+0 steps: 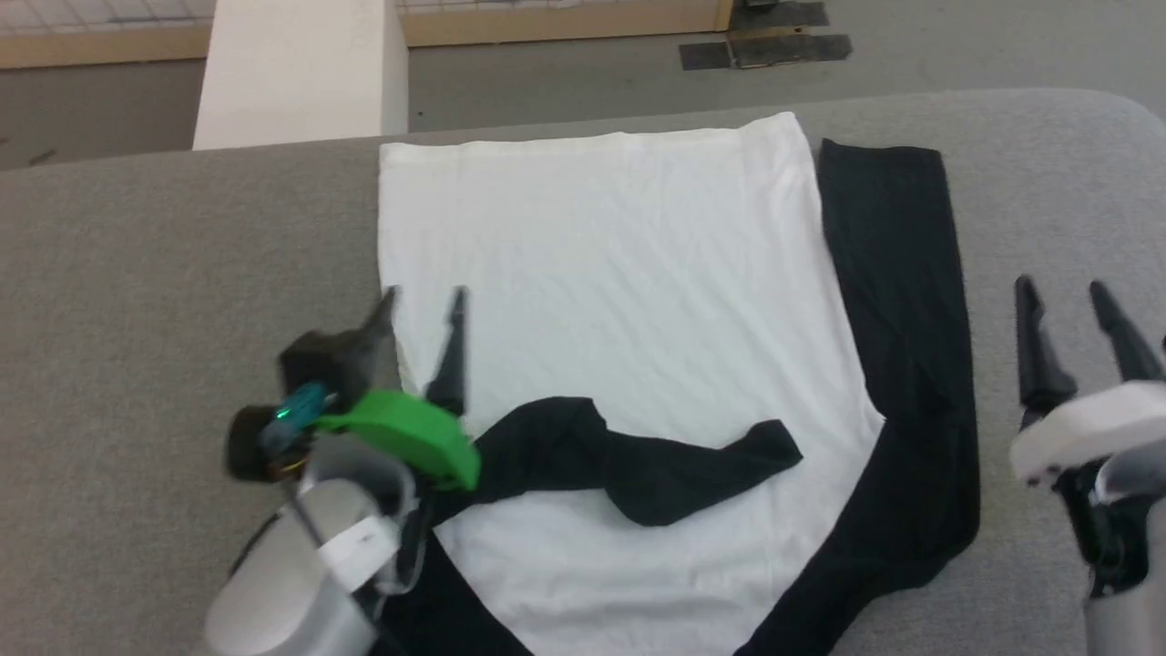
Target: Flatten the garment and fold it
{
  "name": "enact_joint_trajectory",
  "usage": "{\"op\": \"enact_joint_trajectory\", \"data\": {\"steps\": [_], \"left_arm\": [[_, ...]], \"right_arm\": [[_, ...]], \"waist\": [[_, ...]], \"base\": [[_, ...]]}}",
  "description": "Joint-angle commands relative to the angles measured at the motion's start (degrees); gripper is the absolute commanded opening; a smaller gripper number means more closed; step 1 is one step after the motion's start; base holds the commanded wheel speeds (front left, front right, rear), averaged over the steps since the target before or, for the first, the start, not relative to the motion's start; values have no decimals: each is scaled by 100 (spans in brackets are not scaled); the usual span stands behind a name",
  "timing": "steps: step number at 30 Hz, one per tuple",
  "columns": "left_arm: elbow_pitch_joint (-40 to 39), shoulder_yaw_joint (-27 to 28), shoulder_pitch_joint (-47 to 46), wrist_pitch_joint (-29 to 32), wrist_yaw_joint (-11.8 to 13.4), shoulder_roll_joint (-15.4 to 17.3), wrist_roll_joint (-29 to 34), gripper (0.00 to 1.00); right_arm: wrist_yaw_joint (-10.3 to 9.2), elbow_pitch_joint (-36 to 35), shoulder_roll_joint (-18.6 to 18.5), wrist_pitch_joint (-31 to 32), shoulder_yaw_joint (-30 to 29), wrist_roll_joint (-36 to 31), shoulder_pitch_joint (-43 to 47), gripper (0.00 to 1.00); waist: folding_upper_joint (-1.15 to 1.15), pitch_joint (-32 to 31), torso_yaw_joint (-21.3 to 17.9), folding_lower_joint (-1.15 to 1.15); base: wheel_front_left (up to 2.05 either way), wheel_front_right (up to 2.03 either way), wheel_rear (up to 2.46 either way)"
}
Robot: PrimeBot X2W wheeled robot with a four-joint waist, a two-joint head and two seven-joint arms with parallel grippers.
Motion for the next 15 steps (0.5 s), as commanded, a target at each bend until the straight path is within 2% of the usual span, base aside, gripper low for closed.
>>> {"op": "enact_joint_trajectory", "data": {"steps": [1,4,7,11,15], "left_arm": [[-81,133,185,-134,97,128,81,100],[-316,531,439,-305,229,317,180,100],[-534,953,578,-340,352,333,363,100],[-982,1537,636,-344,364,150,851,100],[-1209,1922,622,-345,200,-141,1293,100]], "right_arm": [[-9,172,-77,58,-80,-18,-285,100],[-9,709,-268,184,-285,68,-884,100],[-9,1265,-491,391,-404,122,-1459,100],[-9,1983,-775,671,-552,207,-2325,100],[-9,2615,-1007,945,-661,266,-3066,100]], "waist": [[0,210,225,0],[0,473,415,0],[0,765,570,0],[0,1285,736,0],[0,1726,886,0]], "base": [[0,0,0],[0,0,0],[0,0,0],[0,0,0],[0,0,0]]}}
